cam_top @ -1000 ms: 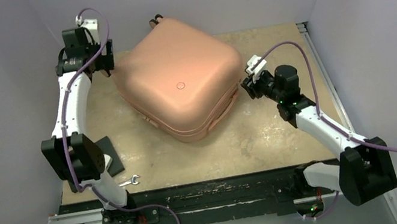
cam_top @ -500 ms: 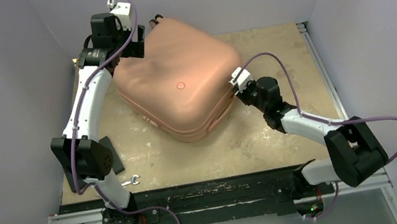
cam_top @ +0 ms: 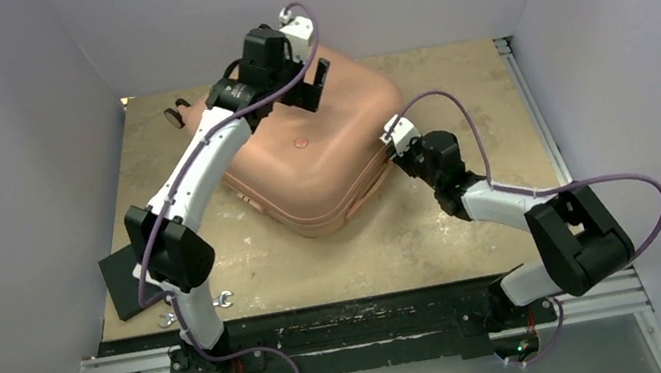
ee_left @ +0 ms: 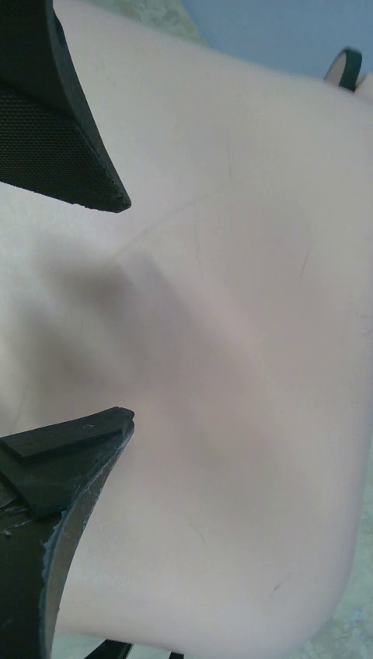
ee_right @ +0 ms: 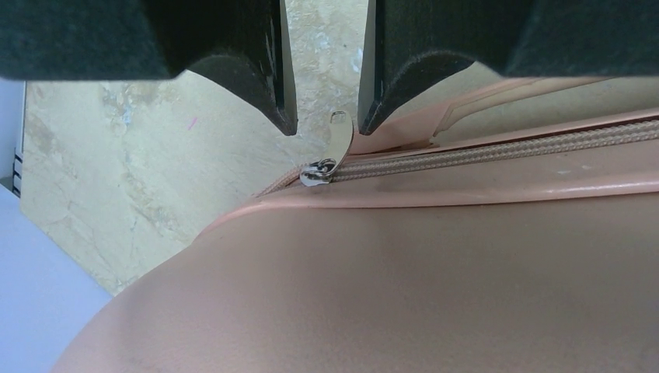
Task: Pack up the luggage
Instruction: Zip the luggage at the center of the board.
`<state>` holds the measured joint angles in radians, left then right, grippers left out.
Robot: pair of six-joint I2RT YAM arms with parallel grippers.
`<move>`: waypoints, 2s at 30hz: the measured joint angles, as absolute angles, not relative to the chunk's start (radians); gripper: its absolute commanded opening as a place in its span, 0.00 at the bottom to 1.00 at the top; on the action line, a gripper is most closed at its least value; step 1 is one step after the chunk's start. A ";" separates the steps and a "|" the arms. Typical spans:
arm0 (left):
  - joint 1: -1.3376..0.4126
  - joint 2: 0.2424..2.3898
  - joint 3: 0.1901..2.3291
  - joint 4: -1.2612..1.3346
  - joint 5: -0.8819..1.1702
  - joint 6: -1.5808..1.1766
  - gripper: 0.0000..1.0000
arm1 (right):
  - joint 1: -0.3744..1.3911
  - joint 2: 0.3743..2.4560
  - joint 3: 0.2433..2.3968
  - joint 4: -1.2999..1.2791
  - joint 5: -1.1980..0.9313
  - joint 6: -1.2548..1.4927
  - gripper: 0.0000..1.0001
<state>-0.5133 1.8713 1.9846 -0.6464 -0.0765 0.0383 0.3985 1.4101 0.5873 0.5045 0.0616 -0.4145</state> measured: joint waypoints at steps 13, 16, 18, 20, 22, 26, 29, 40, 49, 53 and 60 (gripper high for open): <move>-0.581 1.903 1.938 -0.600 -0.086 0.037 0.99 | 0.397 1.474 0.583 0.561 0.094 -0.422 0.38; -0.589 1.903 1.924 -0.575 -0.086 0.036 0.99 | 0.397 1.475 0.583 0.577 0.095 -0.423 0.38; -0.594 1.903 1.916 -0.555 -0.085 0.037 0.99 | 0.397 1.474 0.583 0.588 0.094 -0.424 0.38; -0.597 1.903 1.908 -0.538 -0.081 0.037 0.99 | 0.398 1.473 0.583 0.601 0.090 -0.424 0.38; -0.598 1.903 1.899 -0.523 -0.070 0.037 0.99 | 0.399 1.470 0.583 0.611 0.089 -0.424 0.38; -0.601 1.903 1.892 -0.506 -0.058 0.037 0.99 | 0.401 1.458 0.583 0.616 0.110 -0.423 0.00; -0.607 1.903 1.886 -0.493 -0.053 0.037 0.99 | 0.405 1.445 0.582 0.604 0.118 -0.385 0.00; -0.612 1.888 1.854 -0.459 -0.021 0.037 0.99 | 0.400 1.433 0.581 0.593 0.105 -0.336 0.00; -0.662 1.837 1.759 -0.402 0.091 0.077 0.99 | 0.292 1.433 0.623 0.503 -0.050 -0.250 0.00; -0.724 1.831 1.699 -0.356 0.074 0.142 0.95 | 0.263 1.435 0.647 0.459 -0.105 -0.222 0.00; -0.764 1.830 1.615 -0.225 0.015 0.218 0.89 | 0.238 1.486 0.714 0.418 -0.090 -0.175 0.00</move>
<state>-0.7643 1.8301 1.6146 -0.2249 0.0147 0.2180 0.2382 1.4864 0.7136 0.4175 -0.0902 -0.1749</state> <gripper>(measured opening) 0.912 0.008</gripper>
